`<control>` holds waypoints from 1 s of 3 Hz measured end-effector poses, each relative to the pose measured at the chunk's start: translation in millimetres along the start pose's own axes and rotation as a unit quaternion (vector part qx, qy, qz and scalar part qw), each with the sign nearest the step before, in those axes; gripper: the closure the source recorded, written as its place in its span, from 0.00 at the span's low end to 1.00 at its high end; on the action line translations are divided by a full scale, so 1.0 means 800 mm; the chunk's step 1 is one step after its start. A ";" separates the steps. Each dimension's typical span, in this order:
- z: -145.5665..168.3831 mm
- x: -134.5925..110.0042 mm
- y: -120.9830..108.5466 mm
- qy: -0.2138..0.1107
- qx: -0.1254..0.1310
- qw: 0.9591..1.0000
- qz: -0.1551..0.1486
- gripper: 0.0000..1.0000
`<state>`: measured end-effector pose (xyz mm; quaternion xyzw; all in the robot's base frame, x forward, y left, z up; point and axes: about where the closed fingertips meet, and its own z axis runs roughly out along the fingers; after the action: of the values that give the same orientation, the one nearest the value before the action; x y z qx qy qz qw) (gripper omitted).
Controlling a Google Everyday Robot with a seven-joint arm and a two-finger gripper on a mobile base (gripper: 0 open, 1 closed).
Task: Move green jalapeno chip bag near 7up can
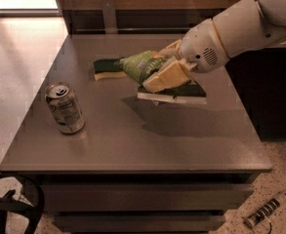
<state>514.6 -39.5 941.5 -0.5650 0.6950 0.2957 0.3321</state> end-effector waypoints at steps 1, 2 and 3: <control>0.039 -0.003 0.022 0.006 -0.035 0.999 0.000 1.00; 0.072 -0.005 0.038 -0.002 -0.069 0.998 0.004 1.00; 0.079 -0.007 0.042 -0.002 -0.075 0.997 0.004 0.87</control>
Offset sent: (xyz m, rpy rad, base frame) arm -0.0301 0.0789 -0.0466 0.0582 0.1378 0.1553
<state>490.7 19.5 908.7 -0.5851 0.6721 0.3498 0.2893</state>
